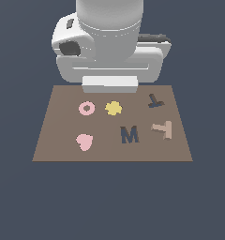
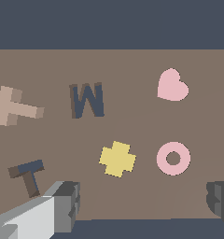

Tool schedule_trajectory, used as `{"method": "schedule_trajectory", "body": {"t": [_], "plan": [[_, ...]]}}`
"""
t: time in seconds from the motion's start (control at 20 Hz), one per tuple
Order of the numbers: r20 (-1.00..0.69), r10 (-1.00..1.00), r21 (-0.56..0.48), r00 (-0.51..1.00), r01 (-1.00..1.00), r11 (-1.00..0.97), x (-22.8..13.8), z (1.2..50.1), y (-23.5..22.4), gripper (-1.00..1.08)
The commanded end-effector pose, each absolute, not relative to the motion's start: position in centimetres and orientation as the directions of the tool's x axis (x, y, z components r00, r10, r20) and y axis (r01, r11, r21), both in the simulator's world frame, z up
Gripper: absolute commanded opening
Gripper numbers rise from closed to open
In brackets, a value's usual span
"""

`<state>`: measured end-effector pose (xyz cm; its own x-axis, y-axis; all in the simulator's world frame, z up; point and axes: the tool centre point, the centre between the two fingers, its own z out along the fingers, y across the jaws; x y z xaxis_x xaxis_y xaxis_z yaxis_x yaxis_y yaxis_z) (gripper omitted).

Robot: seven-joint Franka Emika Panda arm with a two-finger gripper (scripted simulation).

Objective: Insert a designated object into the corresponding slot on a board.

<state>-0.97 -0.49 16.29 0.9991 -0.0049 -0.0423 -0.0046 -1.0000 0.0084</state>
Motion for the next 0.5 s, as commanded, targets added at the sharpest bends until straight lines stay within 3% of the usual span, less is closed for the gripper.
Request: {"method": "schedule_trajectory", "body": {"t": [0.0,0.45], "plan": [[-0.042,-0.005,0.008,0.999,-0.005,-1.0,-1.0,16.3,-0.5,1.0],[-0.038,-0.028,0.007,0.999,-0.028,-1.0,-0.6,15.0,1.5,1.0]]}}
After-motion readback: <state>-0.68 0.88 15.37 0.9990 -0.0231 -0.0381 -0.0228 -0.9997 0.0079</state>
